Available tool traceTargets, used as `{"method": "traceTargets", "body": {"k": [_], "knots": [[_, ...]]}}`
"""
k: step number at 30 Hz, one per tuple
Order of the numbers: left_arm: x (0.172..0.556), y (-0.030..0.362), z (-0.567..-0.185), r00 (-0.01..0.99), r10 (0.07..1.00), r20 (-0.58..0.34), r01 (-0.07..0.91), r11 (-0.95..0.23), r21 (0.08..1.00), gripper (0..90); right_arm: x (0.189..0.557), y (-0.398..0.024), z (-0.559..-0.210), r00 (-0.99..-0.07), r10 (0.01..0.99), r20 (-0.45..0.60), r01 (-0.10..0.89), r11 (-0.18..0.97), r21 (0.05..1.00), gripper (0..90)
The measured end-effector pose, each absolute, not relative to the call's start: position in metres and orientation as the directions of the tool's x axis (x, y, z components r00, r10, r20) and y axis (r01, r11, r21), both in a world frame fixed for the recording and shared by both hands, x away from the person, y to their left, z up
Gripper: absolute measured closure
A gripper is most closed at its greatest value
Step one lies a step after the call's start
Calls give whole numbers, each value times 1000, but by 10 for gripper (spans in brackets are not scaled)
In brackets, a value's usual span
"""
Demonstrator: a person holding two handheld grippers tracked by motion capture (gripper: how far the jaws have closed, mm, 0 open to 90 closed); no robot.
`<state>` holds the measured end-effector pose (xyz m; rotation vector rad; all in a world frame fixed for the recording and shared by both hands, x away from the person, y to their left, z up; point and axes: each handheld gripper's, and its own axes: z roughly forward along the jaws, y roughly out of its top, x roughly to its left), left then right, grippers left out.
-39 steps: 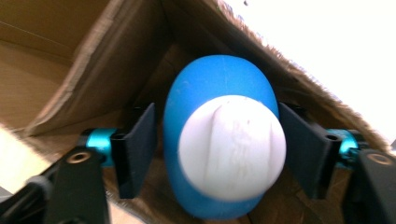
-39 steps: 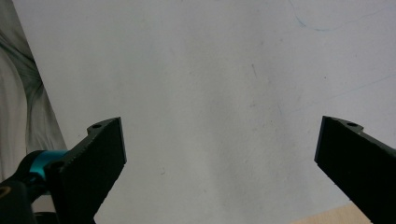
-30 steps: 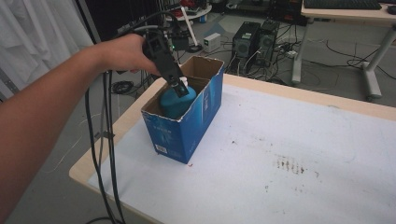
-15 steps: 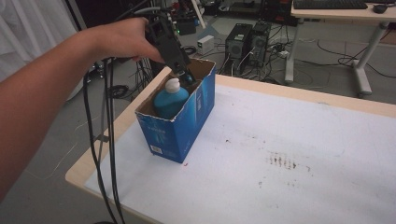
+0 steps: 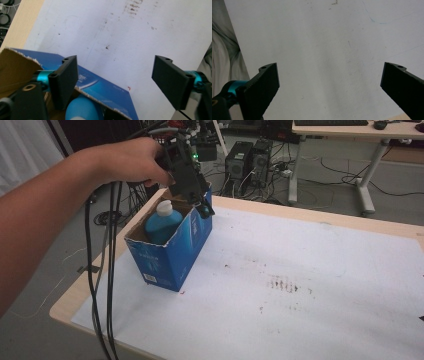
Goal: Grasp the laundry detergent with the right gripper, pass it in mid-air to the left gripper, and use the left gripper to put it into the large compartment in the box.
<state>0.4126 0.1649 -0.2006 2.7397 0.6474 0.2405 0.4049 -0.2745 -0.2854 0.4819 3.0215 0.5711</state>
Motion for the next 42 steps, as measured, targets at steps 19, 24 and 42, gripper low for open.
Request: {"method": "traceTargets", "body": {"k": [19, 24, 42], "knots": [[415, 110, -206, 940, 332, 74, 286, -888, 361, 16, 400, -271, -284, -947, 319, 29, 305, 871, 385, 13], [416, 87, -210, 951, 302, 62, 261, -896, 359, 16, 399, -269, -286, -949, 314, 29, 301, 874, 381, 13], [424, 35, -247, 975, 224, 7, 208, -919, 334, 16, 396, -267, -292, -949, 315, 27, 303, 878, 370, 14]]}}
